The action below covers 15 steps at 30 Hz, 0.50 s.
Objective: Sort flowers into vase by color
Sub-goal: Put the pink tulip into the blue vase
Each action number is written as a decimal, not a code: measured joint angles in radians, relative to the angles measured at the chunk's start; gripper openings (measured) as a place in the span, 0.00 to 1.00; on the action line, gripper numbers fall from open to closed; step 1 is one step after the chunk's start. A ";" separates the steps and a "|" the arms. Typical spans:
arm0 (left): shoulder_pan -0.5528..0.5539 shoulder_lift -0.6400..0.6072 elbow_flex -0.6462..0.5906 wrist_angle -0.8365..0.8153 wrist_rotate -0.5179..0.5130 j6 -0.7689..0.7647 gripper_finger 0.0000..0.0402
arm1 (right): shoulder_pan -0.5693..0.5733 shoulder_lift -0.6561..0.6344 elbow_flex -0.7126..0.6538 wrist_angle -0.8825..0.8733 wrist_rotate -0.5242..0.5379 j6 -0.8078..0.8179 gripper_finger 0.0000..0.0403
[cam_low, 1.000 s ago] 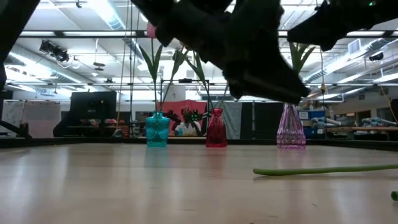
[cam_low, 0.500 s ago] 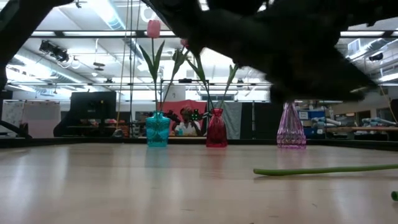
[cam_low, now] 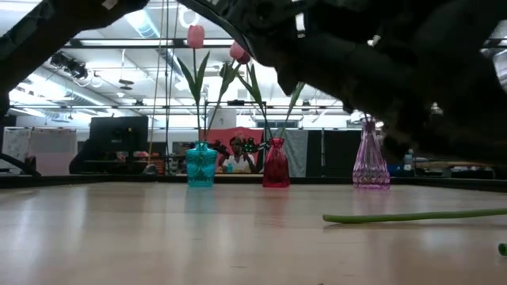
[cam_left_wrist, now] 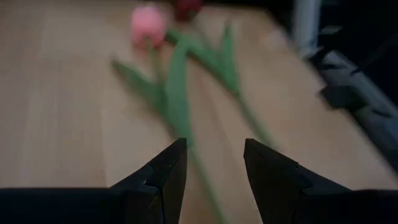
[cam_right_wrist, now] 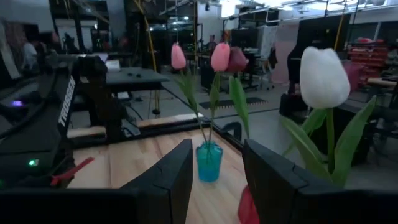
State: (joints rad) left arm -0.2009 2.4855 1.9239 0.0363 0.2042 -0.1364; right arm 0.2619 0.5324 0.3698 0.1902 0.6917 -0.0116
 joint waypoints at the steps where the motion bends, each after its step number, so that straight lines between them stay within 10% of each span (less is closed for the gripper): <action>1: -0.001 0.008 0.004 -0.010 -0.012 0.000 0.41 | 0.000 -0.002 0.000 -0.004 0.003 0.000 0.38; 15: -0.033 0.072 0.014 0.042 -0.174 0.001 0.41 | 0.001 -0.012 0.000 -0.012 0.075 -0.008 0.38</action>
State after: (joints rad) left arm -0.2336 2.5578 1.9380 0.0783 0.0303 -0.1356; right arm 0.2626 0.5201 0.3695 0.1784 0.7662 -0.0196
